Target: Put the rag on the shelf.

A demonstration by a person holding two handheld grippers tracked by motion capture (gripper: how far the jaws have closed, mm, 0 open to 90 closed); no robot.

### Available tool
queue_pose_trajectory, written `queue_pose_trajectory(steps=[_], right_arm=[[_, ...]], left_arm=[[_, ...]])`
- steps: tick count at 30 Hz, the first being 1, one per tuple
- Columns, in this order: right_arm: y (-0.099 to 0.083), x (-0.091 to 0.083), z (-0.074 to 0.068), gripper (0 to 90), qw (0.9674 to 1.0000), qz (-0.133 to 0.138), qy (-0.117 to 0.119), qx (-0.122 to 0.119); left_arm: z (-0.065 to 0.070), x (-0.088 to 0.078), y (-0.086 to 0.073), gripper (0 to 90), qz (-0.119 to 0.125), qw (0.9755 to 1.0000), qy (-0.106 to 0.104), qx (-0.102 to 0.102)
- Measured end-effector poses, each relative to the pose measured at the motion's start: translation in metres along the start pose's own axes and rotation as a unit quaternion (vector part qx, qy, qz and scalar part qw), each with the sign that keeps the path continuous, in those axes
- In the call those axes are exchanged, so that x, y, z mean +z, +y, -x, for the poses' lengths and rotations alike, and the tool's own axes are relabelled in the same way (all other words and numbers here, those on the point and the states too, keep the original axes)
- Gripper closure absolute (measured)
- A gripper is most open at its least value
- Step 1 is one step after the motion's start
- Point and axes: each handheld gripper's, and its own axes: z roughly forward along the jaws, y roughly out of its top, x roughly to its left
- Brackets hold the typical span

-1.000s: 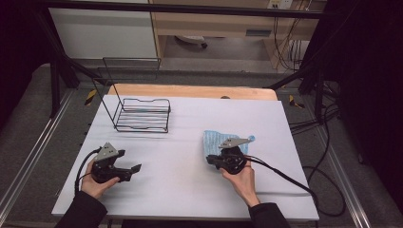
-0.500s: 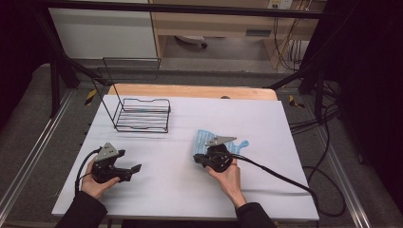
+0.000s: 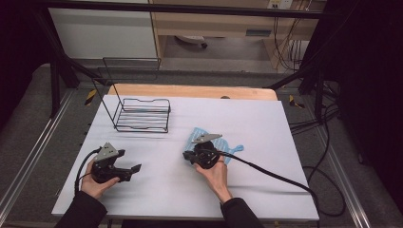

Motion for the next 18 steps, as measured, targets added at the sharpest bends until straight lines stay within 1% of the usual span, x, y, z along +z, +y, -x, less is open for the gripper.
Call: queue_pose_trajectory(steps=[5,9,12,13,14,16,17,18], right_arm=[[-0.002,0.009,0.000,85.0,1.0000,-0.004,0.001,0.001],[-0.005,0.013,0.000,83.7,1.0000,-0.007,0.001,-0.007],[-0.005,0.013,0.000,72.6,0.9998,-0.004,0.014,-0.010],[-0.005,0.013,0.000,72.6,0.9998,-0.004,0.014,-0.010],[-0.002,0.008,-0.001,65.8,0.9997,0.007,0.021,-0.013],[0.003,-0.002,-0.003,58.2,0.9994,0.020,0.023,-0.018],[0.003,-0.002,-0.003,58.2,0.9994,0.020,0.023,-0.018],[0.007,-0.011,-0.002,54.2,0.9990,0.026,0.016,-0.033]], left_arm=[[0.000,0.000,0.000,9.8,0.000,1.0000,0.000,0.001],[0.000,0.000,0.000,9.8,-0.001,1.0000,-0.001,0.000],[0.001,0.000,0.000,9.8,-0.001,1.0000,-0.001,0.001],[0.001,0.000,0.000,9.8,-0.001,1.0000,-0.001,0.001],[0.001,0.000,0.000,9.8,-0.001,1.0000,-0.001,0.001],[0.001,0.000,0.000,9.8,-0.001,1.0000,0.000,0.001],[0.001,0.000,0.000,9.8,-0.001,1.0000,0.000,0.001],[0.001,-0.001,0.000,9.7,0.001,1.0000,0.000,0.000]])
